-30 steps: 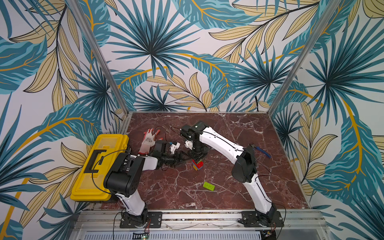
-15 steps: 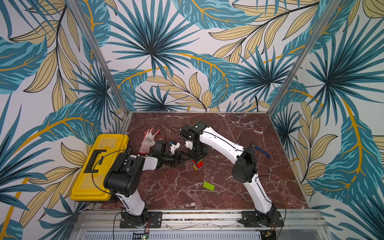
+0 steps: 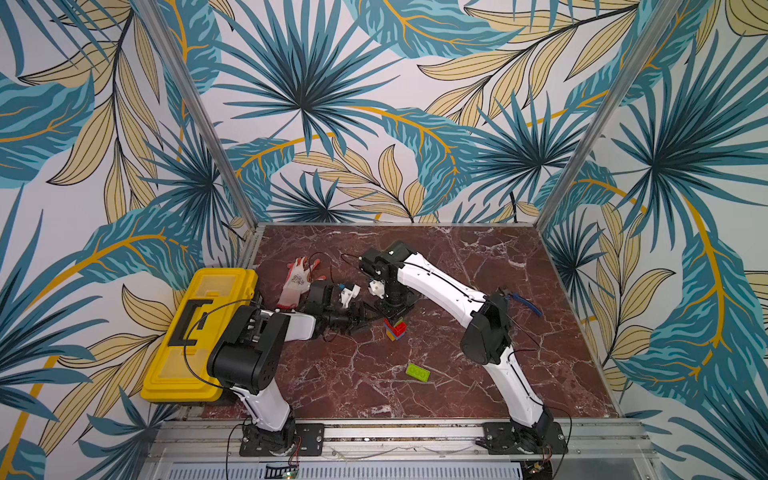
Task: Assemble a carrot with lego
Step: Assemble the lego brick with the lego brick.
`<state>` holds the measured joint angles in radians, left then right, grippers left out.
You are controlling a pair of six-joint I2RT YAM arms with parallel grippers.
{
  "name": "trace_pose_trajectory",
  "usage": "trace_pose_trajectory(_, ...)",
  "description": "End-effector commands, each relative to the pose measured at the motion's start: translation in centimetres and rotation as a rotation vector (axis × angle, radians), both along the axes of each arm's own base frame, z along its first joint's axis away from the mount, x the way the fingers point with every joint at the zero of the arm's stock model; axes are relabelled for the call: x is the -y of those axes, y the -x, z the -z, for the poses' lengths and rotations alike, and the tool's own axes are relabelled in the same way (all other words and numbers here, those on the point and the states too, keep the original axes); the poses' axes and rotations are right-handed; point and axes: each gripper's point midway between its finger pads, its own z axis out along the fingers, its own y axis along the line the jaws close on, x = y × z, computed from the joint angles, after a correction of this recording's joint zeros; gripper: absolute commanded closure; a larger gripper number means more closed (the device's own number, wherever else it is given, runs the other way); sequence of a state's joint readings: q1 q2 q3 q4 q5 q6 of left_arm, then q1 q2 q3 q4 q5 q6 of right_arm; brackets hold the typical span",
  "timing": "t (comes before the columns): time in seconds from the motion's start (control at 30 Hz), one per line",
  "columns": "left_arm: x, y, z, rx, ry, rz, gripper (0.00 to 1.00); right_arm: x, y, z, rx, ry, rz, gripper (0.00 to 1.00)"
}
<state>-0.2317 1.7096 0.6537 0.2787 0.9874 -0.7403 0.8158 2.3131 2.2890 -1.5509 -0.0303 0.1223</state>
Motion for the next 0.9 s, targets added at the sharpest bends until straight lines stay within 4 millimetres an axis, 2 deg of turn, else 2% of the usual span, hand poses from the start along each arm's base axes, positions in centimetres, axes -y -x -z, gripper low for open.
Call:
trace_pose_trajectory(0.0,-0.2,-0.3,0.2,0.002,-0.004,-0.004,0.21,0.0,-0.6,4.8,-0.05,0.07,-0.01,0.68)
trace_pose_trajectory(0.2,-0.2,-0.2,0.2,0.0,-0.003,-0.001,0.21,-0.4,-0.9,4.7,-0.045,0.055,-0.013,0.65)
trace_pose_trajectory(0.43,-0.1,-0.2,0.1,0.0,-0.001,0.0,0.21,-0.6,-1.1,4.0,-0.026,0.041,-0.014,0.55)
trace_pose_trajectory(0.63,-0.2,-0.2,0.1,0.002,-0.002,-0.002,0.21,-0.8,-1.5,3.6,-0.006,0.028,-0.011,0.51)
trace_pose_trajectory(0.73,-0.2,-0.2,0.2,0.001,-0.003,-0.002,0.21,-0.9,-1.7,3.0,0.016,0.017,-0.009,0.43)
trace_pose_trajectory(0.87,-0.2,-0.2,0.1,0.004,-0.002,-0.003,0.19,-1.2,-2.2,1.0,0.066,-0.03,-0.009,0.2)
